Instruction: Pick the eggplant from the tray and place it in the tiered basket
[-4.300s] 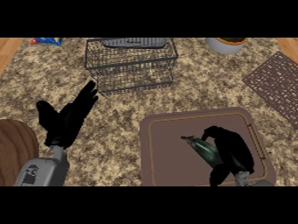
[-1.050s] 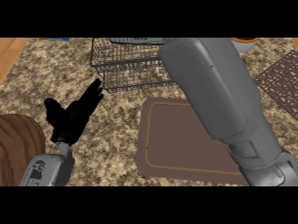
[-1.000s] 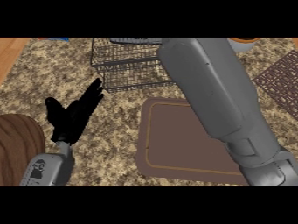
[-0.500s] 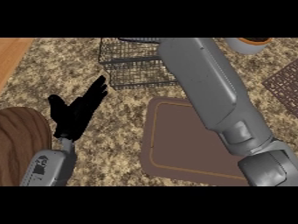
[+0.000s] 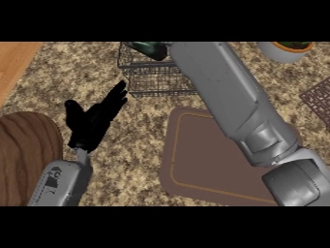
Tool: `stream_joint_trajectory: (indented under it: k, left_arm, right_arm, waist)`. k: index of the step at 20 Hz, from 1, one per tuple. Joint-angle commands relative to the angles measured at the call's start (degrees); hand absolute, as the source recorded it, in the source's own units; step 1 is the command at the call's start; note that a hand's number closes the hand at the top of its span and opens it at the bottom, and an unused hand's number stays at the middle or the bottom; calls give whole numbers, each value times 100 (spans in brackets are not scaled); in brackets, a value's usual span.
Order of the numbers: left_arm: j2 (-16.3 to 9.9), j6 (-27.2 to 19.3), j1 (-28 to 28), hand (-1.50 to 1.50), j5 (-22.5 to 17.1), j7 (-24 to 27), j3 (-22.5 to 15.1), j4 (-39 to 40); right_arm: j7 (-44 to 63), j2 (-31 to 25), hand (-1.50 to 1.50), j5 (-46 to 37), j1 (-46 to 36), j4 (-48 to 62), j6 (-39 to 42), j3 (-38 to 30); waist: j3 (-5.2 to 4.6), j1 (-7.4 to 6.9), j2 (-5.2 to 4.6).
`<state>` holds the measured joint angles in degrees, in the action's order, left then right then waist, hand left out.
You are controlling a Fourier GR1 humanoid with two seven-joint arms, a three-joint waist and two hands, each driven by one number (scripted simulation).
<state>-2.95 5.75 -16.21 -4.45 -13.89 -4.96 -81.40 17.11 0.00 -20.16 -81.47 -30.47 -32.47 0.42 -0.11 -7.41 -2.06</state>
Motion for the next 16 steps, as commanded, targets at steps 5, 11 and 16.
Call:
stream_joint_trajectory:
  k: [5, 11, 16]
  left_arm:
    - [-84, 50, 176, 0, 21, 161, 68, 90]
    - [-88, -100, 516, 0, -65, 185, 262, -110]
    - [-234, -231, 638, 0, -107, -227, 419, -526]
  right_arm:
    - [-422, 0, -150, 358, -484, 573, -1472, 205]
    - [-138, -29, -150, 566, -316, 586, -1993, -367]
    - [158, -553, -150, 566, 604, -334, -946, -62]
  waist:
    - [-6, 130, 68]
    - [5, 575, 175]
    - [16, 888, 300]
